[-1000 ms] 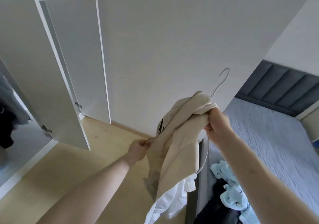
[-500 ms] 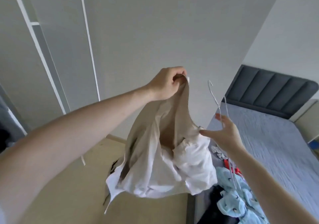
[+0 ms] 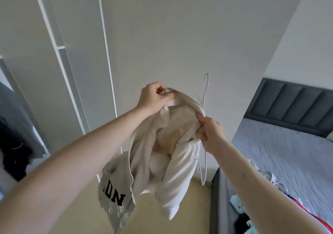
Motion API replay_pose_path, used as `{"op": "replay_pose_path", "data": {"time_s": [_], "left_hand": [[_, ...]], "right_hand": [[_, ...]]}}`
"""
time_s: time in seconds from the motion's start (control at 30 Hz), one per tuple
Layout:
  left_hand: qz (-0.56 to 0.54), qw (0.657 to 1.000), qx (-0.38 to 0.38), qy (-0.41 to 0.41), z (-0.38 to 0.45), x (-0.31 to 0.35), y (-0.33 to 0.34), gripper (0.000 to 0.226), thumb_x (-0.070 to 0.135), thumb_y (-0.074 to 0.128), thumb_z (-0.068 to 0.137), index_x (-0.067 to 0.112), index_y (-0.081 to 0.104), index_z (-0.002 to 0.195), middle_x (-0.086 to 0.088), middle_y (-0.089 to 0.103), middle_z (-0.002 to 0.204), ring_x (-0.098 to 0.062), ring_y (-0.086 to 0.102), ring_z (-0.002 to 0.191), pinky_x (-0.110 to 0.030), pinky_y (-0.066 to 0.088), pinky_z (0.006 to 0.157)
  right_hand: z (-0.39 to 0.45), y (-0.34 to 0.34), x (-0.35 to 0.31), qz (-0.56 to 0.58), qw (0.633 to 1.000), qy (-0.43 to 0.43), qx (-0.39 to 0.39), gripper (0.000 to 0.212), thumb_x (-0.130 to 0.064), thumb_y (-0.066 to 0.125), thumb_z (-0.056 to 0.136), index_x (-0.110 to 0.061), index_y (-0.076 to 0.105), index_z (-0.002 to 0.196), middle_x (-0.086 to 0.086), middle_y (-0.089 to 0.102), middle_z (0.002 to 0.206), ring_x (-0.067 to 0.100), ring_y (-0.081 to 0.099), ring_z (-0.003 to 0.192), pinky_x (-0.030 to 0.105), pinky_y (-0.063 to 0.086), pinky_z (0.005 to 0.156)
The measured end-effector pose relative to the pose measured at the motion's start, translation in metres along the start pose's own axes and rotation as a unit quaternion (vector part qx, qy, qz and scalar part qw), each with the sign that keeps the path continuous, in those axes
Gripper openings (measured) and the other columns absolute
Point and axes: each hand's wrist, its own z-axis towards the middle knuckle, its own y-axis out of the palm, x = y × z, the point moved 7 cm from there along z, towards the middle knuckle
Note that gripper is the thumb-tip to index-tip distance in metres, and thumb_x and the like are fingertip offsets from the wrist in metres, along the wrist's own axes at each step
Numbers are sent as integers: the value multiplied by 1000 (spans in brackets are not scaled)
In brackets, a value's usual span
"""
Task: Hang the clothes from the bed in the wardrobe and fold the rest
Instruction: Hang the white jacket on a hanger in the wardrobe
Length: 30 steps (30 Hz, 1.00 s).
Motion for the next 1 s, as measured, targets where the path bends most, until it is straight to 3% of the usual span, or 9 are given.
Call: {"op": "replay_pose_path", "data": {"time_s": [0.13, 0.23, 0.37, 0.5, 0.6, 0.67, 0.77, 0.87, 1.0], "left_hand": [[17, 993, -80, -83, -26, -82, -18, 32, 47, 91, 71, 25, 68, 68, 15, 65, 61, 2, 56, 52, -14, 40, 53], [43, 986, -98, -130, -65, -122, -14, 34, 51, 91, 69, 26, 68, 75, 11, 67, 67, -2, 57, 53, -16, 42, 53], [46, 941, -206, -263, -172, -182, 46, 56, 68, 82, 57, 35, 65, 99, 17, 67, 96, -5, 65, 81, -26, 54, 69], [34, 855, -346, -385, -272, -221, 131, 87, 48, 80, 78, 23, 38, 150, 1, 55, 138, -19, 57, 111, -29, 51, 90], [27, 863, -292, -412, -277, -232, 155, 86, 31, 75, 90, 15, 27, 159, -12, 49, 150, -30, 56, 126, -36, 52, 98], [17, 864, -290, -412, -270, -234, 170, 88, 29, 80, 87, 17, 30, 159, -13, 45, 155, -32, 52, 135, -36, 50, 102], [9, 843, -370, -391, -270, -219, 210, 84, 34, 87, 78, 21, 47, 151, -7, 51, 150, -28, 52, 136, -31, 48, 98], [43, 854, -397, -333, -262, -202, 243, 22, 30, 66, 93, 20, 75, 111, -5, 73, 121, -25, 67, 117, -31, 53, 95], [41, 903, -287, -318, -212, -199, 219, 20, 21, 54, 102, 14, 65, 87, -17, 73, 106, -33, 69, 103, -32, 45, 76]], "right_hand": [[10, 40, -5, 25, 999, -15, -27, 52, -5, 62, 95, -24, 41, 51, -6, 26, 50, 9, 20, 35, 19, 17, 32], [15, 66, -5, 1, 999, -13, -46, 41, -7, 62, 94, -22, 40, 63, -6, 26, 52, 10, 20, 37, 20, 17, 33], [18, 72, -12, 0, 998, -20, -63, 40, -8, 62, 93, -22, 39, 64, -5, 25, 51, 10, 19, 38, 19, 17, 33], [10, 58, -34, 6, 996, -22, -88, 36, -11, 60, 96, -23, 37, 70, -4, 22, 54, 10, 15, 39, 22, 16, 31], [-7, 38, -56, -2, 994, -32, -102, 37, -13, 57, 98, -23, 34, 71, -5, 20, 52, 10, 14, 39, 22, 16, 31], [-20, 20, -72, 1, 995, -43, -90, 37, -12, 56, 99, -22, 34, 70, -6, 22, 49, 9, 14, 38, 21, 16, 31], [-38, -11, -99, 14, 995, -69, -65, 38, -12, 55, 100, -21, 35, 68, -7, 24, 47, 8, 16, 36, 21, 16, 31], [-45, -53, -125, 36, 994, -93, -35, 35, -13, 55, 101, -21, 38, 71, -7, 24, 47, 7, 15, 35, 20, 16, 30], [-45, -132, -153, 17, 991, -129, 24, 32, -15, 54, 101, -22, 41, 73, -6, 24, 51, 6, 16, 34, 20, 17, 28]]}}
